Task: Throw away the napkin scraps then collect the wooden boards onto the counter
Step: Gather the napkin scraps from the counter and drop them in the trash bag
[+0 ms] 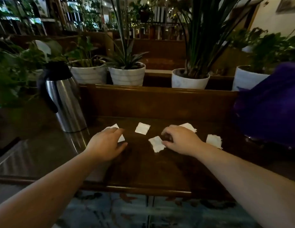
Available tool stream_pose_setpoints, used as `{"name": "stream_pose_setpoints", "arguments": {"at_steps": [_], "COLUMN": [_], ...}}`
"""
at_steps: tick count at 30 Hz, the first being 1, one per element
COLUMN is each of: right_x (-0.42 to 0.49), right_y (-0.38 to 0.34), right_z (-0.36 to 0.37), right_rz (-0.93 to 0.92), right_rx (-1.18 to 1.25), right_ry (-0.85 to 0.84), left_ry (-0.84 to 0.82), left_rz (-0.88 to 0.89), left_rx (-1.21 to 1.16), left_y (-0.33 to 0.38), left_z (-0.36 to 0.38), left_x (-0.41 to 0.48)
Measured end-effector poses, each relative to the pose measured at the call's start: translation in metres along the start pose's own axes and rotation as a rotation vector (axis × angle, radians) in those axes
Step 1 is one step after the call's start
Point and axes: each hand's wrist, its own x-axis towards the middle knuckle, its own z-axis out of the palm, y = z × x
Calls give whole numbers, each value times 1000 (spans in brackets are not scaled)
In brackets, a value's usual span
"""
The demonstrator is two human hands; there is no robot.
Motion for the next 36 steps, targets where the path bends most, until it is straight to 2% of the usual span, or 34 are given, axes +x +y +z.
{"name": "stream_pose_setpoints", "arguments": {"at_steps": [9,20,24,30,34,36], "right_x": [43,47,45,42,39,37], "right_y": [1,15,28,54,74,81], "right_z": [37,42,31,14,11,11], "right_rz": [39,-2,-17,-24,-5,-1], "right_rx": [-2,71,73,92,103,113], "right_ry": [-135,-67,-58,-23,-8,-3], "left_ry": [-25,-93,-146,-74,93,82], "left_rz": [-70,-191,-203,-202,-76,-15], "left_rx": [39,-4,54,-22,-28,-21], "left_y": [-18,-36,-36,-21,11,24], "left_z": [0,24,38,41,28,25], "left_x": [7,49,57,75,99,113]}}
